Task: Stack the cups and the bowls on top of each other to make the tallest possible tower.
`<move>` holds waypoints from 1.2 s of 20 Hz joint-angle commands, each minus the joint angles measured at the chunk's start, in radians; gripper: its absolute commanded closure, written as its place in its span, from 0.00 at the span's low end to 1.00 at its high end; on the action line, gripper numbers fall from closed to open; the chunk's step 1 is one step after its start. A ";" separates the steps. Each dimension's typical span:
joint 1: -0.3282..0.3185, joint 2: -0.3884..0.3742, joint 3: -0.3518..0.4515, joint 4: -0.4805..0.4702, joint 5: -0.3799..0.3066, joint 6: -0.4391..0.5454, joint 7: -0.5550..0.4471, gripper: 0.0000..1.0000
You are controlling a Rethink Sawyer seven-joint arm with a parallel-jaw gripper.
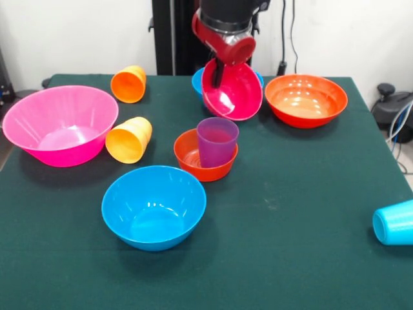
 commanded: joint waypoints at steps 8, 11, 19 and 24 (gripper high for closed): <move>-0.012 0.058 0.086 0.010 -0.016 -0.093 0.027 1.00; -0.017 0.061 0.088 0.011 -0.017 -0.102 0.023 1.00; -0.037 0.059 0.112 0.011 -0.007 -0.122 0.009 1.00; -0.116 0.040 0.227 0.069 -0.003 -0.238 -0.064 1.00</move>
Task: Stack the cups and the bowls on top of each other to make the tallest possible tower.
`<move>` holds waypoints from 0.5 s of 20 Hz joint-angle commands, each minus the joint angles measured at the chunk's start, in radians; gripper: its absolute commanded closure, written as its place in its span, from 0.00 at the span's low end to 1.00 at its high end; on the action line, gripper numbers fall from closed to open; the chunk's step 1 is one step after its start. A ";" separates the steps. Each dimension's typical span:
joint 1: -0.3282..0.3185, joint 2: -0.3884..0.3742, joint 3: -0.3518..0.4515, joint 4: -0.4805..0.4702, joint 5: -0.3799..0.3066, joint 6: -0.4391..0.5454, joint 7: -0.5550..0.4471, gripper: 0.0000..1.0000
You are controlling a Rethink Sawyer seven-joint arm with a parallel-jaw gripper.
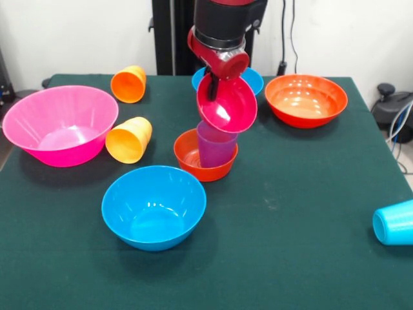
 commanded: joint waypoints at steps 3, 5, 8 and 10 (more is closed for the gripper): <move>-0.160 0.002 0.278 0.104 -0.030 -0.240 -0.113 1.00; -0.208 0.010 0.323 0.122 -0.059 -0.287 -0.127 1.00; -0.291 0.016 0.405 0.171 -0.107 -0.361 -0.147 1.00; -0.357 0.015 0.471 0.206 -0.146 -0.396 -0.164 1.00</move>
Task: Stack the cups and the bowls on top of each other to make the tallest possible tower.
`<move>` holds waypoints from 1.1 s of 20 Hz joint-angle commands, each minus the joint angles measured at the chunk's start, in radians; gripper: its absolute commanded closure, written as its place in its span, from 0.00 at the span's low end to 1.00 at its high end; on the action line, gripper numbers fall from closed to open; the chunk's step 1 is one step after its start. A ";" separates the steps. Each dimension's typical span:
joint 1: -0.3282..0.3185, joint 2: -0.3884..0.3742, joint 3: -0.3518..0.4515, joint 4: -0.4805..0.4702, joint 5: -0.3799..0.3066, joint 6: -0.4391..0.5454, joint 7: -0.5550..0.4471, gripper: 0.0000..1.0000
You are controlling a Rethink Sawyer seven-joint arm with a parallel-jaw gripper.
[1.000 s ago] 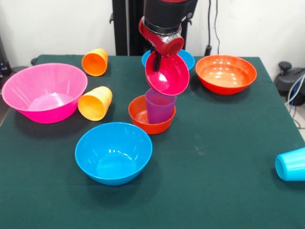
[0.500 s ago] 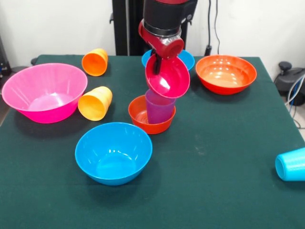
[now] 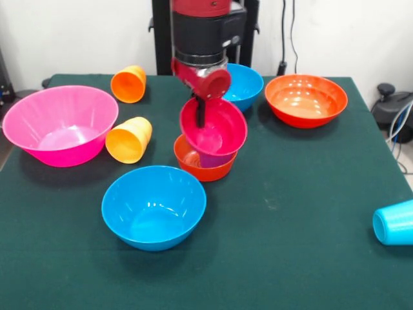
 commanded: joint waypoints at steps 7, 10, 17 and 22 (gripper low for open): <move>-0.284 -0.051 0.398 0.268 -0.191 -0.094 -0.133 1.00; -0.328 -0.082 0.449 0.304 -0.191 -0.068 -0.118 1.00; -0.447 -0.155 0.630 0.379 -0.158 -0.025 -0.113 1.00; -0.486 -0.209 0.696 0.395 -0.144 0.016 -0.107 1.00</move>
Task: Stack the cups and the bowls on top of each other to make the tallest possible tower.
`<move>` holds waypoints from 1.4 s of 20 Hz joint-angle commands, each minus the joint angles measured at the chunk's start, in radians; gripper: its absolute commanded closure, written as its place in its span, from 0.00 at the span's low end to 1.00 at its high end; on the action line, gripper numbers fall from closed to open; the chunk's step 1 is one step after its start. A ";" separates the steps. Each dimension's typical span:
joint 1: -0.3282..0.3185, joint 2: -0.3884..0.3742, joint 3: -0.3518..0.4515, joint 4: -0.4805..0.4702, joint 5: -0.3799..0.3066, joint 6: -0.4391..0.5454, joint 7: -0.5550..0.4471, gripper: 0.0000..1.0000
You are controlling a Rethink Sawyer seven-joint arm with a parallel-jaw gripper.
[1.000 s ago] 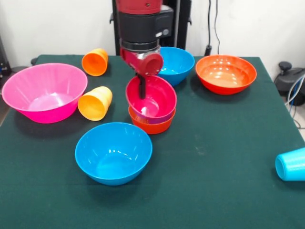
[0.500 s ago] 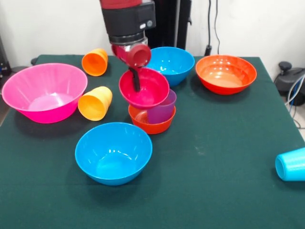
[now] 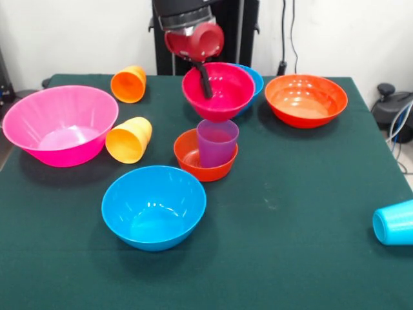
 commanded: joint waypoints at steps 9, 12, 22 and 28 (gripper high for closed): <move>-0.091 0.031 0.237 0.084 -0.101 0.061 -0.128 1.00; -0.095 0.038 0.234 0.076 -0.121 0.063 -0.124 1.00; -0.047 0.031 0.134 0.062 -0.198 0.044 -0.071 1.00; 0.012 0.087 -0.001 0.055 -0.286 -0.015 -0.025 1.00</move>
